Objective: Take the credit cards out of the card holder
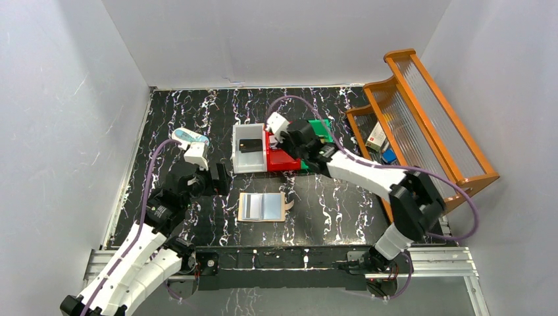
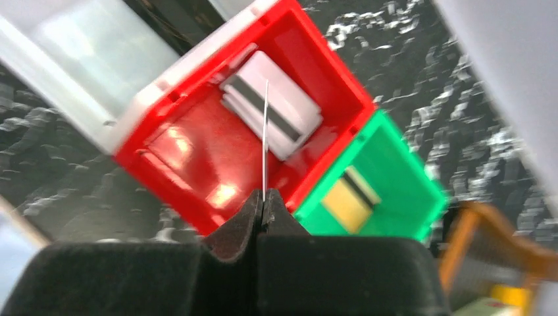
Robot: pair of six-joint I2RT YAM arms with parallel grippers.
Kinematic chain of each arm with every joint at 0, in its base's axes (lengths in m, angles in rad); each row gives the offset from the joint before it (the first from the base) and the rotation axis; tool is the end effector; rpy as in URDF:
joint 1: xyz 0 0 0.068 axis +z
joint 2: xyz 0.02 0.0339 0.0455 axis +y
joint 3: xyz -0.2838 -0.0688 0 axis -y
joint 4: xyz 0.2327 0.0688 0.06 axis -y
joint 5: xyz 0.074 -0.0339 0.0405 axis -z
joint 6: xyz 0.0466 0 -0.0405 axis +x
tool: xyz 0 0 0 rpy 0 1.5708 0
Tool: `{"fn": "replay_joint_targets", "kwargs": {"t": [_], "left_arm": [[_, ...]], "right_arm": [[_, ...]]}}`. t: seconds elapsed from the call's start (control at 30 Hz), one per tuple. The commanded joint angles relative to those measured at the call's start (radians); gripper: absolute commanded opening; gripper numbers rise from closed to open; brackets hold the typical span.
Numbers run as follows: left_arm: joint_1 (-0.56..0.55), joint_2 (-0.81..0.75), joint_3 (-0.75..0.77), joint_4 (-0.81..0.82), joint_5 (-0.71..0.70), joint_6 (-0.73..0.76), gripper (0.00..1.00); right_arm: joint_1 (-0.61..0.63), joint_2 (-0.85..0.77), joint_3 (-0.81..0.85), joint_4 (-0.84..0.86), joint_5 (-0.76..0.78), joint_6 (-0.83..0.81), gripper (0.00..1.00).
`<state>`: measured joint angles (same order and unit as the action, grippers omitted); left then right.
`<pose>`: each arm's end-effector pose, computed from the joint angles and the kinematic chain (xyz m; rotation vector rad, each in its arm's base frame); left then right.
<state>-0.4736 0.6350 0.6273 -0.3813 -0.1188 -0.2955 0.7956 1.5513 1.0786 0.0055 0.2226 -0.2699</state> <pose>0.1235 -0.0571 0.2944 0.0972 1.9748 -0.3883 0.2562 0.2468 0.2909 -0.9073 1.8128 0.1052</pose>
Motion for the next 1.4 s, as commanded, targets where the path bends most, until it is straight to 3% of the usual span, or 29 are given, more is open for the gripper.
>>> {"fn": "replay_joint_targets", "kwargs": {"t": [0.0,0.43,1.37], "left_arm": [[0.0,-0.034,-0.015,0.008,-0.066,-0.002,0.98],[0.0,-0.054,-0.025,0.019,-0.067,0.007,0.98],[0.0,-0.052,-0.026,0.021,-0.072,0.003,0.98]], "right_arm": [[0.035,0.218,0.227,-0.024,0.135,-0.397,0.0],[0.035,0.392,0.32,0.012,0.178,-0.524,0.0],[-0.026,0.478,0.333,0.076,0.11,-0.615,0.05]]}}
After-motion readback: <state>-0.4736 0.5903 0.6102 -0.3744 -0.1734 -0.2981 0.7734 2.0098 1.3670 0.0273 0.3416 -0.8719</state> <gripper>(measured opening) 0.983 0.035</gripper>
